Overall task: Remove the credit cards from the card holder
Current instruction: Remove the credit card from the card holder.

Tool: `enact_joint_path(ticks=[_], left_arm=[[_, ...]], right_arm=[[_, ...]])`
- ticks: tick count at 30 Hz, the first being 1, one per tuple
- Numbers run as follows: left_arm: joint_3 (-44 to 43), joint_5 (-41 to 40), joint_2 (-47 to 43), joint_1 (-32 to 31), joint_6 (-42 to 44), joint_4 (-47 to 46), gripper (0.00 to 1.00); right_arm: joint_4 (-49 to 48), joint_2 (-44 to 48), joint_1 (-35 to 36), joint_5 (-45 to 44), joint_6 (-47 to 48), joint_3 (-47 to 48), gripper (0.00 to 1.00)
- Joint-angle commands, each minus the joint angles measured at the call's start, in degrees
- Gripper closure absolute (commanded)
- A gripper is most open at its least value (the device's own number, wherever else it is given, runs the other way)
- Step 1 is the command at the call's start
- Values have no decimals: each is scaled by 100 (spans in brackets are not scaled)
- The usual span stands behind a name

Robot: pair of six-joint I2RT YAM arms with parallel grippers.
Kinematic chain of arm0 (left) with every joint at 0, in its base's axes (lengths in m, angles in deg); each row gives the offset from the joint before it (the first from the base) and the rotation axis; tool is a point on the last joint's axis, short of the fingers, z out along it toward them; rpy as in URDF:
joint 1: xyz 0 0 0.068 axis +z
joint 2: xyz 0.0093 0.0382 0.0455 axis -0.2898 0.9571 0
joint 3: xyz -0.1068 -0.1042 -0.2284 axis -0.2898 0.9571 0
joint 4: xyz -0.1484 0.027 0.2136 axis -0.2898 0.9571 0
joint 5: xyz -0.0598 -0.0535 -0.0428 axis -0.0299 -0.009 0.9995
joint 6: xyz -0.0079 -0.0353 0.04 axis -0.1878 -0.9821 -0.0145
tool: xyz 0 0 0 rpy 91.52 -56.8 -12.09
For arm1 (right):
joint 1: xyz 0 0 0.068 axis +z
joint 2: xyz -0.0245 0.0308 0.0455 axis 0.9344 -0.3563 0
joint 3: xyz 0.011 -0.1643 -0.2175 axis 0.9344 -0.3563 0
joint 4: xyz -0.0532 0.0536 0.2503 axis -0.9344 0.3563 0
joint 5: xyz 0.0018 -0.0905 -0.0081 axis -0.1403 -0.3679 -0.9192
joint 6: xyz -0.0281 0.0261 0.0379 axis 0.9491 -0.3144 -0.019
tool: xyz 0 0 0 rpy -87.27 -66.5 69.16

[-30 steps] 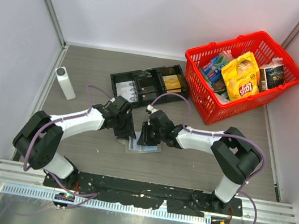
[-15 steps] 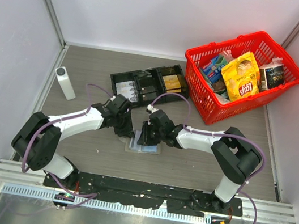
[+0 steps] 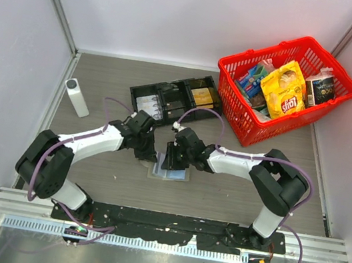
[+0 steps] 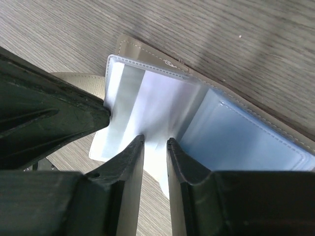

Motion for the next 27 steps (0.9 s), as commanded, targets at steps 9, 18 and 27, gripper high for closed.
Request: enact_joint_path(ticks=[9, 18, 27], left_arm=[[-825, -495, -80, -83, 750, 1097, 100], [-1265, -364, 263, -162, 899, 1291, 100], [-1485, 102, 439, -452, 548, 869, 81]], right_arm=[[485, 856, -31, -918, 125, 55, 65], [151, 733, -110, -1076, -59, -551, 73], [-60, 785, -128, -1076, -147, -859, 75]])
